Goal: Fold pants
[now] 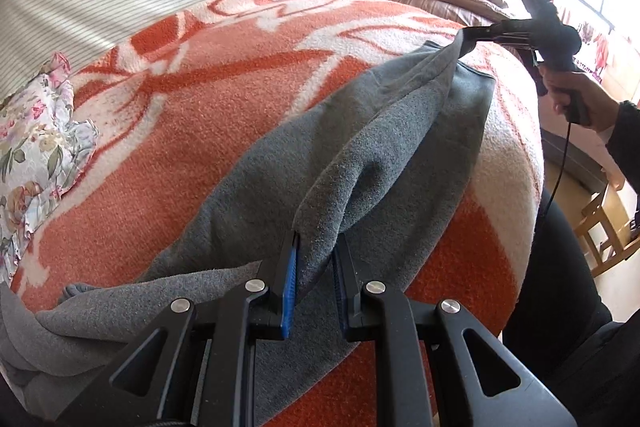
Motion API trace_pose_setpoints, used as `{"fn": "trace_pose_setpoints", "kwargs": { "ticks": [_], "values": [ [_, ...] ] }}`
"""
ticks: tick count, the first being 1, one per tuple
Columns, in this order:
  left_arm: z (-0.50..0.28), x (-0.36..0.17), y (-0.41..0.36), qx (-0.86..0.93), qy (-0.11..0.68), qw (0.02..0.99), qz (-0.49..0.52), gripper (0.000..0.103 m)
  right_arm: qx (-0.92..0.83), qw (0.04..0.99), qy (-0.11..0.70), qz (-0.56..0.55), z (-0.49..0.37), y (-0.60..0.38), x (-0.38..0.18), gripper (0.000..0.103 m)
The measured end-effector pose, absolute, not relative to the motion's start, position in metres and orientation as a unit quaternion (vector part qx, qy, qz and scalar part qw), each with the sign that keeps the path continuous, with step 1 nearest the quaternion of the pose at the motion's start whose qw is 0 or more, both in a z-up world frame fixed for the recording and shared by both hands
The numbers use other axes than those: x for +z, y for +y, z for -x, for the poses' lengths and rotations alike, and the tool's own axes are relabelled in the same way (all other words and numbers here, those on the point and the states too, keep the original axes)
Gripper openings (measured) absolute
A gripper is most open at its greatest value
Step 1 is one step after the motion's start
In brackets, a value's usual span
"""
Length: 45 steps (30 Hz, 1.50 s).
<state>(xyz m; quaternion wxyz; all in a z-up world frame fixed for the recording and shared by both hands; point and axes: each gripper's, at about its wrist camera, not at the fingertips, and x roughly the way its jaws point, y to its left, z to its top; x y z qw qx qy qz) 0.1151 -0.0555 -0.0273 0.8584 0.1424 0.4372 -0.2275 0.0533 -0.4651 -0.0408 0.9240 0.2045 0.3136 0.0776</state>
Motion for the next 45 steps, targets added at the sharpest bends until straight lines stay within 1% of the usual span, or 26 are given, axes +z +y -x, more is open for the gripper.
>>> {"fn": "trace_pose_setpoints", "kwargs": {
  "ticks": [3,5,8,9,10,11,12,13,14,15,18,21,24,33,36,37,38,42,45],
  "values": [
    [-0.11,-0.028,-0.055,-0.229,0.428,0.862,-0.144,0.016,0.074,0.936,0.29,-0.187,-0.035,-0.461,-0.031,0.011],
    [-0.108,-0.034,-0.054,-0.232,0.431,0.861,-0.141,0.018,0.071,0.937,0.29,-0.181,-0.026,-0.459,-0.034,0.011],
    [-0.105,-0.05,-0.055,-0.244,0.451,0.848,-0.133,0.024,0.06,0.924,0.326,-0.189,-0.026,-0.46,-0.059,0.012],
    [-0.105,-0.056,-0.056,-0.245,0.459,0.843,-0.133,0.025,0.053,0.917,0.342,-0.197,-0.027,-0.461,-0.07,0.014],
    [-0.103,-0.062,-0.057,-0.245,0.465,0.84,-0.134,0.028,0.05,0.911,0.353,-0.205,-0.026,-0.462,-0.077,0.015],
    [-0.101,-0.064,-0.057,-0.245,0.466,0.84,-0.133,0.031,0.046,0.909,0.355,-0.215,-0.024,-0.463,-0.081,0.021],
    [-0.099,-0.063,-0.056,-0.248,0.465,0.84,-0.128,0.033,0.039,0.909,0.352,-0.22,-0.019,-0.462,-0.081,0.032],
    [-0.097,-0.061,-0.055,-0.248,0.464,0.841,-0.123,0.037,0.031,0.912,0.348,-0.213,-0.014,-0.458,-0.077,0.038],
    [-0.095,-0.057,-0.052,-0.249,0.462,0.844,-0.111,0.04,0.024,0.917,0.342,-0.204,-0.01,-0.454,-0.072,0.05],
    [-0.093,-0.053,-0.049,-0.249,0.459,0.847,-0.102,0.042,0.02,0.923,0.332,-0.192,-0.005,-0.447,-0.064,0.056],
    [-0.087,-0.04,-0.034,-0.235,0.448,0.86,-0.073,0.047,0.029,0.938,0.306,-0.163,0.005,-0.421,-0.04,0.06],
    [-0.083,-0.031,-0.012,-0.215,0.442,0.87,-0.038,0.049,0.065,0.942,0.298,-0.143,0.003,-0.383,-0.027,0.063],
    [-0.08,-0.021,0.019,-0.177,0.435,0.883,-0.013,0.056,0.112,0.938,0.301,-0.133,-0.008,-0.342,-0.02,0.063],
    [-0.086,0.002,0.134,-0.046,0.425,0.901,0.067,0.059,0.245,0.903,0.335,-0.107,-0.049,-0.215,-0.022,0.063],
    [-0.095,0.012,0.178,0.008,0.421,0.902,0.099,0.064,0.275,0.891,0.346,-0.102,-0.059,-0.182,-0.024,0.063],
    [-0.099,0.015,0.192,0.027,0.421,0.9,0.112,0.069,0.285,0.887,0.349,-0.099,-0.062,-0.17,-0.024,0.063],
    [-0.105,0.017,0.208,0.045,0.419,0.898,0.128,0.072,0.297,0.883,0.352,-0.095,-0.066,-0.158,-0.024,0.063],
    [-0.137,0.021,0.256,0.076,0.434,0.88,0.177,0.074,0.335,0.865,0.365,-0.074,-0.08,-0.112,-0.024,0.063],
    [-0.17,0.02,0.274,0.106,0.457,0.865,0.179,0.077,0.36,0.854,0.373,-0.048,-0.09,-0.077,-0.025,0.063]
  ]
}}
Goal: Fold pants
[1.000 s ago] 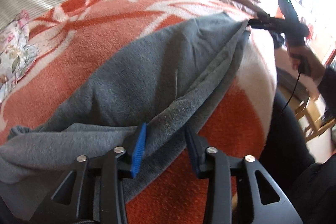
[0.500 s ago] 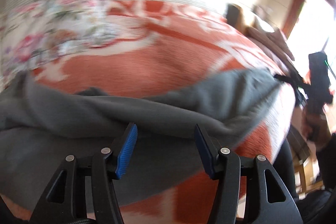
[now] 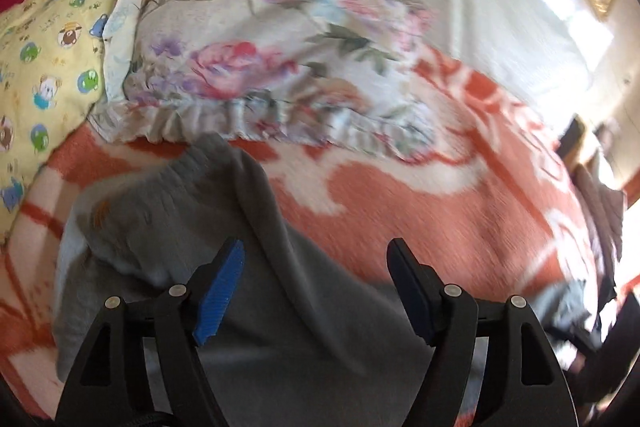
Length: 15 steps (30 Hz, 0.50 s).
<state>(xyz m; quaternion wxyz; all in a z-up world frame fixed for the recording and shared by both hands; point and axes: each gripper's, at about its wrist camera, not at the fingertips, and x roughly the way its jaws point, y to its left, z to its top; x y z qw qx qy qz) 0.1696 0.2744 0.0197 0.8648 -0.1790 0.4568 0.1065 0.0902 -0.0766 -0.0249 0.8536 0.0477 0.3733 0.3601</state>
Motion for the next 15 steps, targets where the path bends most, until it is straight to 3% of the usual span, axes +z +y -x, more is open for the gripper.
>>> {"fn": "trace_pose_setpoints", "kwargs": {
  "ticks": [7,9,10,11,12,15],
  "values": [
    [-0.237,-0.028,0.289,0.202,0.545,0.807,0.106,0.075,0.378,0.834,0.403,0.019,-0.118,-0.001,-0.037,0.063],
    [-0.241,-0.041,0.291,0.207,0.551,0.803,0.091,0.051,0.37,0.832,0.41,0.05,-0.121,0.016,-0.046,0.062],
    [-0.24,-0.045,0.293,0.203,0.551,0.804,0.092,0.015,0.371,0.829,0.413,0.06,-0.122,0.02,-0.05,0.06],
    [-0.234,-0.046,0.298,0.188,0.546,0.809,0.112,0.006,0.372,0.827,0.416,0.066,-0.124,0.024,-0.052,0.04],
    [-0.224,-0.04,0.304,0.173,0.52,0.825,0.138,0.006,0.37,0.827,0.418,0.065,-0.125,0.024,-0.052,0.019],
    [-0.187,-0.01,0.316,0.149,0.442,0.867,0.175,0.005,0.374,0.838,0.394,0.047,-0.124,0.017,-0.037,0.014]
  ]
}}
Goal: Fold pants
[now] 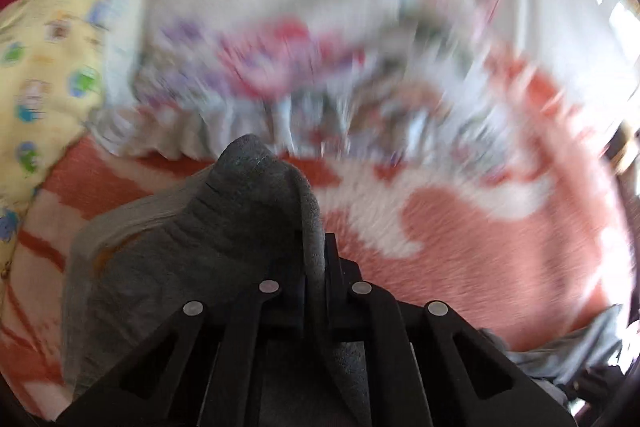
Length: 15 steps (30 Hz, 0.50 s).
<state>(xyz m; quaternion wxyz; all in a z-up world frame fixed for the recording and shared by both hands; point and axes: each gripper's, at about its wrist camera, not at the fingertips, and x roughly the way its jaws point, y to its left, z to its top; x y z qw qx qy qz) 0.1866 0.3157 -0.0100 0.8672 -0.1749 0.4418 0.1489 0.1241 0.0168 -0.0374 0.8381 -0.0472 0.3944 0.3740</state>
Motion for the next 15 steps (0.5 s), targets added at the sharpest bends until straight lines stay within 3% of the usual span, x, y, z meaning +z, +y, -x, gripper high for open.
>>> {"fn": "trace_pose_setpoints", "kwargs": {
  "ticks": [5,9,15],
  "values": [
    [-0.093,0.046,0.333,0.083,0.281,0.928,0.23,0.005,0.382,0.858,0.34,0.036,-0.116,0.005,-0.01,0.014],
    [-0.045,0.037,0.336,0.075,0.259,0.926,0.263,0.004,0.399,0.853,0.327,0.077,-0.095,0.01,-0.013,0.014],
    [0.031,-0.017,0.335,0.11,0.285,0.901,0.308,0.004,0.4,0.838,0.352,0.12,-0.075,0.021,-0.036,0.014]
  ]
}}
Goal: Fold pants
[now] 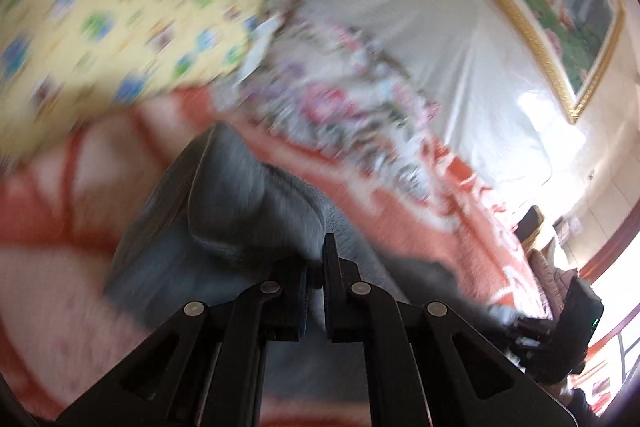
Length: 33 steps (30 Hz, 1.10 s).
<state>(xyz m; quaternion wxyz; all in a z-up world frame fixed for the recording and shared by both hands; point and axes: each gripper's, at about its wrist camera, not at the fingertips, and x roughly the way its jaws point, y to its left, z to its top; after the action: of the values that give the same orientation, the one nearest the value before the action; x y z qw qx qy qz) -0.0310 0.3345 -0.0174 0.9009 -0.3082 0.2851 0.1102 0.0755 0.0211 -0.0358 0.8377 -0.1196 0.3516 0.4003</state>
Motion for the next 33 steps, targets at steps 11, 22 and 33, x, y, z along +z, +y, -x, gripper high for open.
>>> {"fn": "trace_pose_setpoints", "kwargs": {
  "ticks": [11,22,33],
  "values": [
    [0.071,-0.063,0.343,0.146,0.312,0.877,0.336,0.004,0.371,0.847,0.375,0.063,-0.094,0.011,-0.045,0.014],
    [0.046,-0.039,0.346,0.131,0.305,0.886,0.325,0.004,0.331,0.849,0.411,0.03,-0.144,0.008,-0.043,0.016],
    [0.057,-0.056,0.334,0.132,0.377,0.86,0.319,0.011,0.274,0.885,0.375,-0.033,-0.073,-0.115,-0.036,0.058]
  ]
}}
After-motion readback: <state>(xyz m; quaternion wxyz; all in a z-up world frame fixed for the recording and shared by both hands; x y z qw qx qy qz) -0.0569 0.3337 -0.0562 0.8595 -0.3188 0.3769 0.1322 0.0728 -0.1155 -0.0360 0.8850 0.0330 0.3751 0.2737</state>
